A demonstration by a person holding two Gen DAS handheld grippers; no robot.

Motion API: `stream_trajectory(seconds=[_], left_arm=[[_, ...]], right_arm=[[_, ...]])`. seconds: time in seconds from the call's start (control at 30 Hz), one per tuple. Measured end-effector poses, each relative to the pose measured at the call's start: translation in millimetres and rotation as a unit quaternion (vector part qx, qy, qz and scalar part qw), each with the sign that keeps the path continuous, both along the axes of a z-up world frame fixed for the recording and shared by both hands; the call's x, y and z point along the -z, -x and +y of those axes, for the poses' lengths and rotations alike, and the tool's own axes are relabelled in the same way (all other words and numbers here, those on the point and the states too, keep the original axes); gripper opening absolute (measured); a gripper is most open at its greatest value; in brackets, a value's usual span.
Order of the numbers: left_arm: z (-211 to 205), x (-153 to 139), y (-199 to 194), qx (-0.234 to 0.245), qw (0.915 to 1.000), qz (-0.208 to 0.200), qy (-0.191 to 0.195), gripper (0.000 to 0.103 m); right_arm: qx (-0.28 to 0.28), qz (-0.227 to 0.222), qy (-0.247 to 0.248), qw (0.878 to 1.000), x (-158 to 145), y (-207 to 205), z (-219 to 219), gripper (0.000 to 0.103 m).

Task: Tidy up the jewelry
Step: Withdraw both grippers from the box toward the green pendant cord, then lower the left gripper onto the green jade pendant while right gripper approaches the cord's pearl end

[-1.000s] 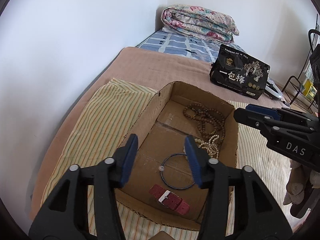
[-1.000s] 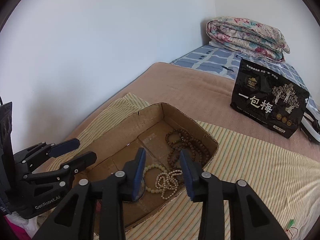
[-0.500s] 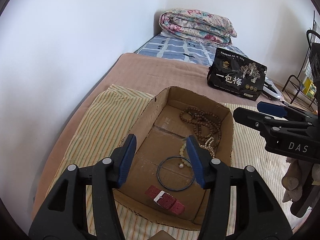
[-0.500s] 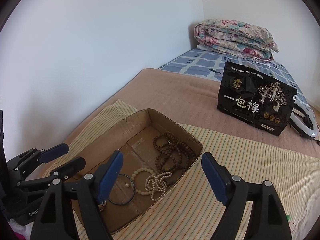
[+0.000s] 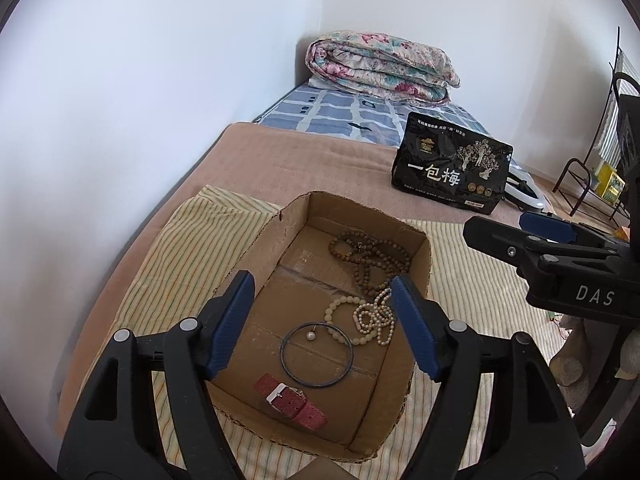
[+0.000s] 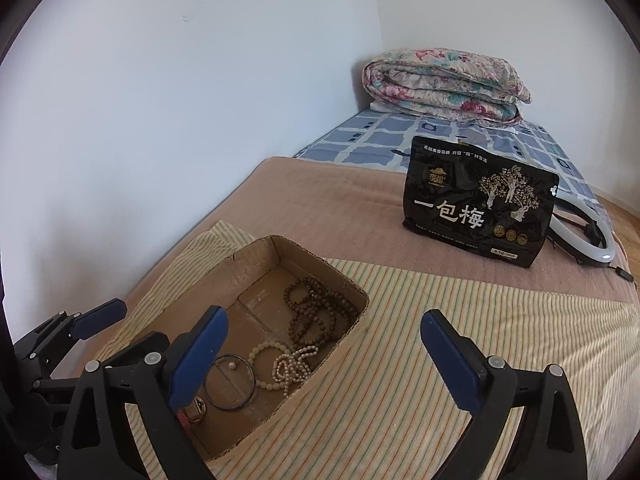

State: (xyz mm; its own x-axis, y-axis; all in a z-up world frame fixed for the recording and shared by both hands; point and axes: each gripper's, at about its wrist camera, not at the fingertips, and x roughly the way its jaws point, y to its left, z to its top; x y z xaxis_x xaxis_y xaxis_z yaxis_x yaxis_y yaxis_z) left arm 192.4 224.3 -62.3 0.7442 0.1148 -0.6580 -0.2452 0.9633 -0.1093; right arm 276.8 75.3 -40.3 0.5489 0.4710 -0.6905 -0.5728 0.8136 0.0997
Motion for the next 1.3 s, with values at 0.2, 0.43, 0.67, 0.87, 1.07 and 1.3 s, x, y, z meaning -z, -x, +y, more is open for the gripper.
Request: stream_trajectory(seconds=[0.2, 0.43, 0.67, 0.87, 1.07, 1.3], left_arm=[[-20, -6, -1, 0.017, 0.9998, -0.008, -0.010, 0.073], [-42, -13, -7, 0.037, 0.9992, -0.012, -0.001, 0.073], [-73, -19, -11, 0.063, 0.9978, -0.020, -0.004, 0.074], [-104, -22, -16, 0.094, 0.9953, -0.024, -0.004, 0.074], [-134, -19, -23, 0.119, 0.9926, -0.020, 0.001, 0.074], [-170, -12, -29, 0.155, 0.9877, -0.016, 0.001, 0.074]], right_arm=[[0.014, -0.022, 0.017, 1.000, -8, -1, -21, 0.100], [0.032, -0.042, 0.029, 0.998, -22, -2, -55, 0.102], [0.051, -0.057, 0.037, 0.996, -39, 2, -106, 0.102], [0.092, -0.072, 0.051, 0.992, -52, 4, -166, 0.102], [0.143, -0.057, 0.044, 0.987, -53, 3, -227, 0.086], [0.148, -0.057, 0.072, 0.985, -44, 6, -272, 0.087]])
